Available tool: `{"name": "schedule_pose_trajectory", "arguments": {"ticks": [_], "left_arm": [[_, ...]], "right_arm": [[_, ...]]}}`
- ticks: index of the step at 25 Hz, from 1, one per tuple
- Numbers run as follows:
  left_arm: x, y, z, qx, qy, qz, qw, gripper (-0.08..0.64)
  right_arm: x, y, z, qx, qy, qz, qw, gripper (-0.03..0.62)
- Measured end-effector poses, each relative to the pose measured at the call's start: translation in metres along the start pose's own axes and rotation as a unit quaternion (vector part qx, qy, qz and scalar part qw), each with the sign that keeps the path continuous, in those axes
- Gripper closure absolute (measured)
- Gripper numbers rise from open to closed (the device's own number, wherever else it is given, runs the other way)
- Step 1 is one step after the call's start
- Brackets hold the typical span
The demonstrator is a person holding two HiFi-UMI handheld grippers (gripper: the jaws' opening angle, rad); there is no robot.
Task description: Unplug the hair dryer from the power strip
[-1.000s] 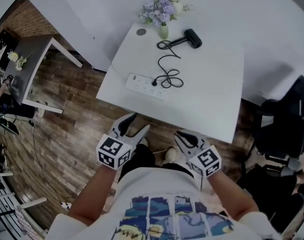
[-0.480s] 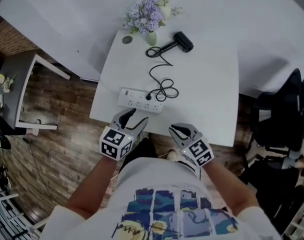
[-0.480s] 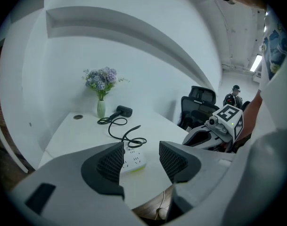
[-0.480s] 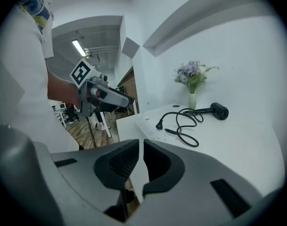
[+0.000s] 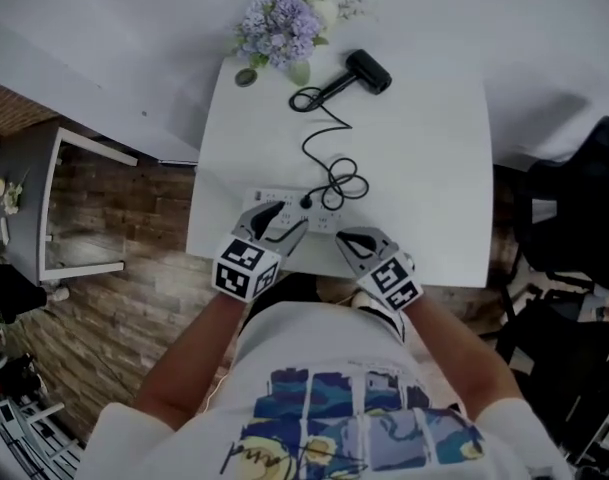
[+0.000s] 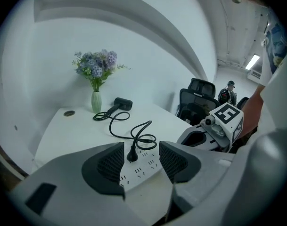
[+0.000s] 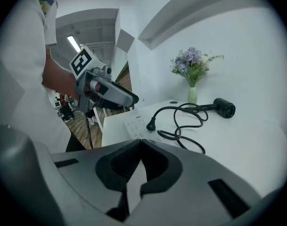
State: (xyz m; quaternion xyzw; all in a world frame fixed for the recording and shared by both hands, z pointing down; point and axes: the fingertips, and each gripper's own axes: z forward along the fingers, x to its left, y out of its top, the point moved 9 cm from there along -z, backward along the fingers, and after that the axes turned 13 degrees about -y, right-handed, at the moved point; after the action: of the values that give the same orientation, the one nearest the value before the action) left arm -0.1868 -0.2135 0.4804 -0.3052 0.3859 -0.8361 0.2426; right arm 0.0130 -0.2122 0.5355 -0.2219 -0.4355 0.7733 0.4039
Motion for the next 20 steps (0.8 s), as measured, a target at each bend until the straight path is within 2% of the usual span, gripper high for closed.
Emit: {"name": "schedule_pose_trajectory", "arguments": {"ticks": [9, 20], "left_arm": [[0.027, -0.001, 0.031, 0.027, -0.020, -0.001, 0.9994, 0.336], [0.044, -0.006, 0.060, 0.058, -0.040, -0.001, 0.9975, 0.341]], "right_arm": [[-0.004, -0.005, 0.037, 0.015, 0.009, 0.009, 1.000, 0.591], [-0.006, -0.007, 0.055, 0.011, 0.003, 0.019, 1.000, 0.591]]}}
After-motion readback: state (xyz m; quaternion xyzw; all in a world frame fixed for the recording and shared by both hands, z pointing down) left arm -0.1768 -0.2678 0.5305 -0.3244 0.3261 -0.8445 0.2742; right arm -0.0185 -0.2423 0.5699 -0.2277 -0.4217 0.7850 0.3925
